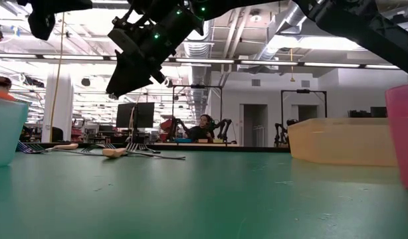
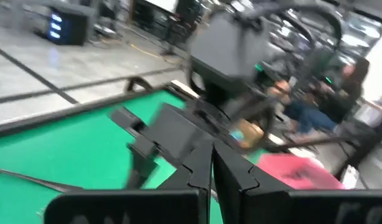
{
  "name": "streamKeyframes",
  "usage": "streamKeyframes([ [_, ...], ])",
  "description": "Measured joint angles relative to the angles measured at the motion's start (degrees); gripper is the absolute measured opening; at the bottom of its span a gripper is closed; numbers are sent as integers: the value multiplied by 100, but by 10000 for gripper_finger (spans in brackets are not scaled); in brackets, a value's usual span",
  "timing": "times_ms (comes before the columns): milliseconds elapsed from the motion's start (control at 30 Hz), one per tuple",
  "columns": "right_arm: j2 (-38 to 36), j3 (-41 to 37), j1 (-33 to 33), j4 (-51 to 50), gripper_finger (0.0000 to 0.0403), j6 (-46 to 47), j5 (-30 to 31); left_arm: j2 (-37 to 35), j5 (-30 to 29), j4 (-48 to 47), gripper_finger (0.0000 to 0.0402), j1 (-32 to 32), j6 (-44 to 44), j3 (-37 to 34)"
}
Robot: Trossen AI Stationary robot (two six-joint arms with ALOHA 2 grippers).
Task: Sort silverware by color (type)
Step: Put the blue fork into the orange bin
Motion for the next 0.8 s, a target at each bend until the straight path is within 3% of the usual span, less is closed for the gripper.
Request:
streamKeyframes([
  [400,-32,-1,-25,-302,159,-312,3,103,92,77,0,310,-306,25],
  [533,-88,0,-78,-553,159,-580,285,-26,936,152,5,431,658,608],
  [700,-204,4,-199,-910,159,-587,562,-149,1107,-24,18,425,2159,1510],
  [800,-209,1,-253,-1070,159,-428,581,-311,1422,-528,22,420,2598,1740],
])
